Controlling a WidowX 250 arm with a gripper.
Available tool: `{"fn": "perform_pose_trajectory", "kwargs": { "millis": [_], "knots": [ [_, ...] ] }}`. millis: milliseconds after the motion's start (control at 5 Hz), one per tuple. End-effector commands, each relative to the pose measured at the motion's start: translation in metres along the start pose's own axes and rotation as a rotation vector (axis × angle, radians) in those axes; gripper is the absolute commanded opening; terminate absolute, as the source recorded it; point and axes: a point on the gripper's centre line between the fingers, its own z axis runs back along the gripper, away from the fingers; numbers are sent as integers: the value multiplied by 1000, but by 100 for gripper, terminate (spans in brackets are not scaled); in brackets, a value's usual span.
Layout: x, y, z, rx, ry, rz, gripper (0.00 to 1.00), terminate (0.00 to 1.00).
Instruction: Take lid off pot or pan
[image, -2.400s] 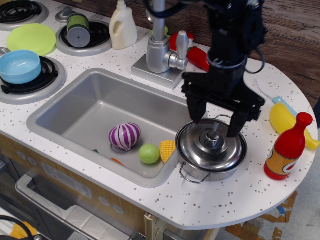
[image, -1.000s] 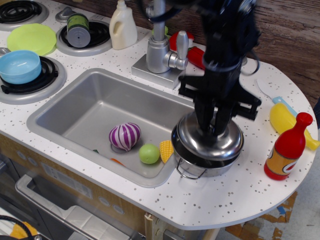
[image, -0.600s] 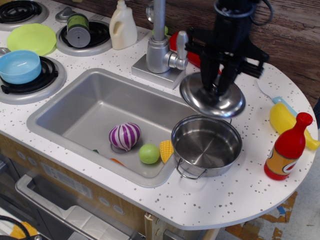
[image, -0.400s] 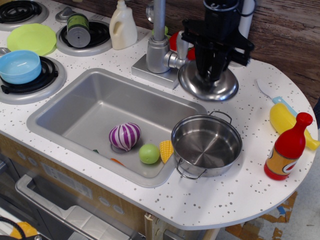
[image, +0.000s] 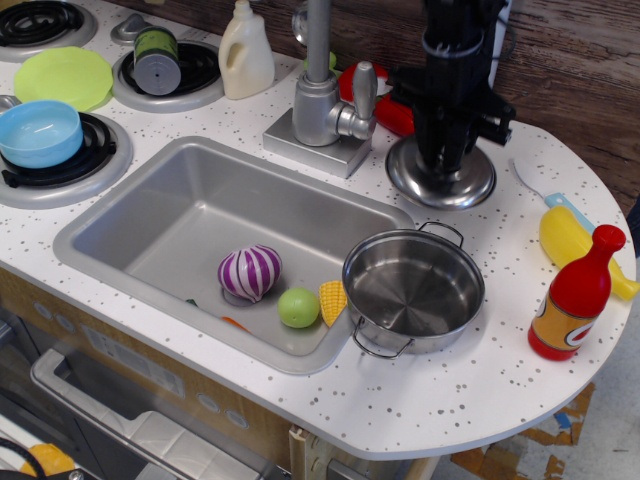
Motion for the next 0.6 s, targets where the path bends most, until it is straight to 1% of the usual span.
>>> {"fn": "perform_pose_trajectory", "kwargs": {
  "millis": [0,200,400],
  "knots": [
    [11,3,19,-15,-91,-15,100,0],
    [11,3,19,-15,-91,-15,100,0],
    [11,3,19,-15,-91,-15,100,100]
  ]
}}
